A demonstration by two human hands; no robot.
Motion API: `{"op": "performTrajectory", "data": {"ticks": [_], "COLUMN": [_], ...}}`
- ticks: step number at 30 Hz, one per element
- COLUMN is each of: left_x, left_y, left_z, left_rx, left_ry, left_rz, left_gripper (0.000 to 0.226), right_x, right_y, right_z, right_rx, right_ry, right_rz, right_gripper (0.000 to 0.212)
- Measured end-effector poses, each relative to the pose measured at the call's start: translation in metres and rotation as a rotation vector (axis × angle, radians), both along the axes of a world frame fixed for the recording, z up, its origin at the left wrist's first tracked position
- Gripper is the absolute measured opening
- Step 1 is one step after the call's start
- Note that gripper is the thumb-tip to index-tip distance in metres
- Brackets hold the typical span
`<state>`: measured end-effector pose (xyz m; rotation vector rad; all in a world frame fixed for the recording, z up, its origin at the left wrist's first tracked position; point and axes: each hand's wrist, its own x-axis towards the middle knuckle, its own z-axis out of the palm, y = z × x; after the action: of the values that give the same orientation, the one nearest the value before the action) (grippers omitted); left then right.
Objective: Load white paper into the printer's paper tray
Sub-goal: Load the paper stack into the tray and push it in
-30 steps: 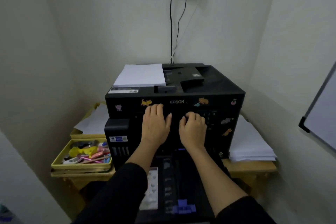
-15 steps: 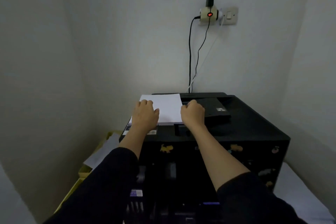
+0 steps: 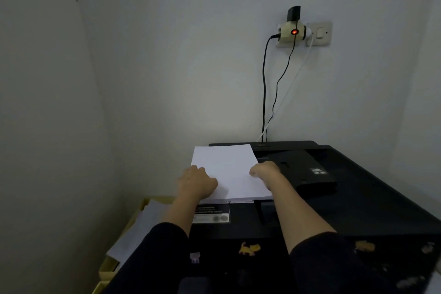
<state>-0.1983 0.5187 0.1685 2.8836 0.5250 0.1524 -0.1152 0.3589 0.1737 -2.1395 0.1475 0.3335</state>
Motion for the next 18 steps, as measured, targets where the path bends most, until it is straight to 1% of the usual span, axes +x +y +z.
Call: {"op": "performTrajectory", "data": {"ticks": [2, 4, 7, 9, 10, 11, 12, 14, 16, 18], "left_x": [0.003, 0.005, 0.007, 0.007, 0.006, 0.006, 0.007, 0.008, 0.011, 0.013], "left_y": [0.002, 0.002, 0.002, 0.001, 0.001, 0.002, 0.004, 0.010, 0.020, 0.029], "left_z": [-0.001, -0.001, -0.001, -0.001, 0.001, 0.003, 0.004, 0.007, 0.013, 0.020], "left_rx": [0.006, 0.002, -0.039, -0.060, -0.077, -0.109, -0.165, -0.363, -0.605, -0.896], "left_ry": [-0.015, -0.021, -0.026, -0.017, -0.018, -0.019, -0.025, -0.071, -0.166, -0.255], "left_rz": [0.005, 0.019, 0.052, 0.067, 0.071, 0.079, 0.091, 0.131, 0.201, 0.274], "left_gripper": [0.046, 0.045, 0.044, 0.042, 0.040, 0.036, 0.031, 0.026, 0.034, 0.037], "right_x": [0.004, 0.001, 0.004, -0.001, -0.002, -0.001, 0.000, -0.001, -0.005, -0.011], "right_y": [0.002, 0.002, 0.005, 0.007, 0.008, 0.008, 0.008, 0.002, -0.007, -0.017], "right_z": [0.005, 0.012, 0.015, 0.014, 0.014, 0.014, 0.015, 0.019, 0.027, 0.036], "right_rx": [-0.058, -0.108, -0.110, -0.145, -0.155, -0.125, -0.057, 0.074, 0.180, 0.245], "right_ry": [0.033, 0.043, -0.070, -0.121, -0.149, -0.176, -0.189, -0.214, -0.212, -0.202], "right_rz": [0.033, 0.078, 0.137, 0.115, 0.097, 0.072, 0.049, 0.006, -0.031, -0.045], "right_gripper": [0.050, 0.051, 0.041, 0.025, 0.021, 0.022, 0.025, 0.028, 0.029, 0.031]}}
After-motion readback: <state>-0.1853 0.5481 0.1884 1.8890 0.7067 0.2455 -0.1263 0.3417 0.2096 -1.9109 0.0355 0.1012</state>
